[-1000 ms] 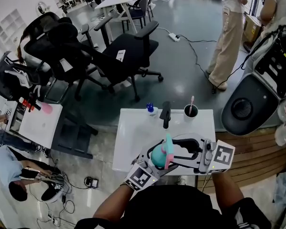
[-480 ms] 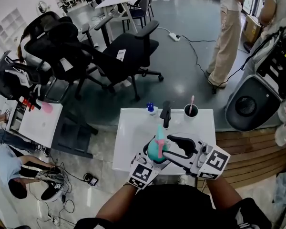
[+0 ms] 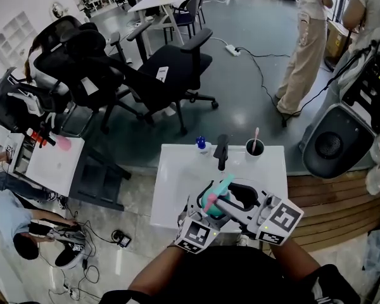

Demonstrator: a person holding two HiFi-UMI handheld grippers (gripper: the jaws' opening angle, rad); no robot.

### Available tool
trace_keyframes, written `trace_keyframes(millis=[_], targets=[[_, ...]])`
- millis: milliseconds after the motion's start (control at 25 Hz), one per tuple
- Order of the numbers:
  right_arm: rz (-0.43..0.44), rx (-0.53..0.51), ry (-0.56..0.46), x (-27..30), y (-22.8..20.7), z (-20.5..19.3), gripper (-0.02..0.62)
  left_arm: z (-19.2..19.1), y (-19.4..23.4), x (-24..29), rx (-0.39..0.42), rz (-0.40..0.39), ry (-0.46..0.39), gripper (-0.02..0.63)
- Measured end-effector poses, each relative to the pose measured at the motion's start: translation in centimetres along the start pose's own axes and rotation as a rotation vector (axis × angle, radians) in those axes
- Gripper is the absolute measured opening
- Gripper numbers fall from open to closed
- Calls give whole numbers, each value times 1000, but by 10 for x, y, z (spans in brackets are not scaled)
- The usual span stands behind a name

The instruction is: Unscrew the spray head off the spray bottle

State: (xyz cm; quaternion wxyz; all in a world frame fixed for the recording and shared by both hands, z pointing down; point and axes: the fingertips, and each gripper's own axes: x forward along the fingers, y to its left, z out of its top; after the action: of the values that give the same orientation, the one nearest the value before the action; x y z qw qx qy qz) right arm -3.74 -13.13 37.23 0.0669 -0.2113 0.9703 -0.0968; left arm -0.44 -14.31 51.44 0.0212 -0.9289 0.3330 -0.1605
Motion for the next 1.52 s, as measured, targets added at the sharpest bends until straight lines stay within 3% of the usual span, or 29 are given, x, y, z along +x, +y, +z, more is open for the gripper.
trace_keyframes(millis=[40, 320, 440, 520, 760, 960, 1080, 1280, 1400, 1520], targets=[[-3, -6, -1, 0, 0, 1, 151, 0, -1, 0, -1, -4, -2, 471], [5, -62, 11, -3, 5, 2, 143, 4, -6, -1, 4, -24, -6, 471], [40, -64, 12, -6, 7, 3, 141, 12, -12, -3, 4, -70, -29, 471], [120, -41, 11, -9, 13, 5, 140, 20, -22, -6, 7, -131, -62, 471], [465, -49, 74, -30, 54, 10, 140, 33, -63, -23, 93, -362, -150, 471], [606, -63, 69, -45, 66, 14, 141, 37, -84, -31, 106, -494, -169, 471], [550, -53, 27, -41, 56, 16, 149, 41, -74, -25, 100, -450, -161, 471], [269, -84, -29, -31, 15, 11, 217, 13, -23, -8, 4, -173, -44, 471], [150, -103, 5, -24, 4, -1, 218, 1, -2, -5, -70, -52, 4, 471], [88, -116, 45, -12, 4, -12, 218, -6, 8, -2, -84, 10, 39, 471]])
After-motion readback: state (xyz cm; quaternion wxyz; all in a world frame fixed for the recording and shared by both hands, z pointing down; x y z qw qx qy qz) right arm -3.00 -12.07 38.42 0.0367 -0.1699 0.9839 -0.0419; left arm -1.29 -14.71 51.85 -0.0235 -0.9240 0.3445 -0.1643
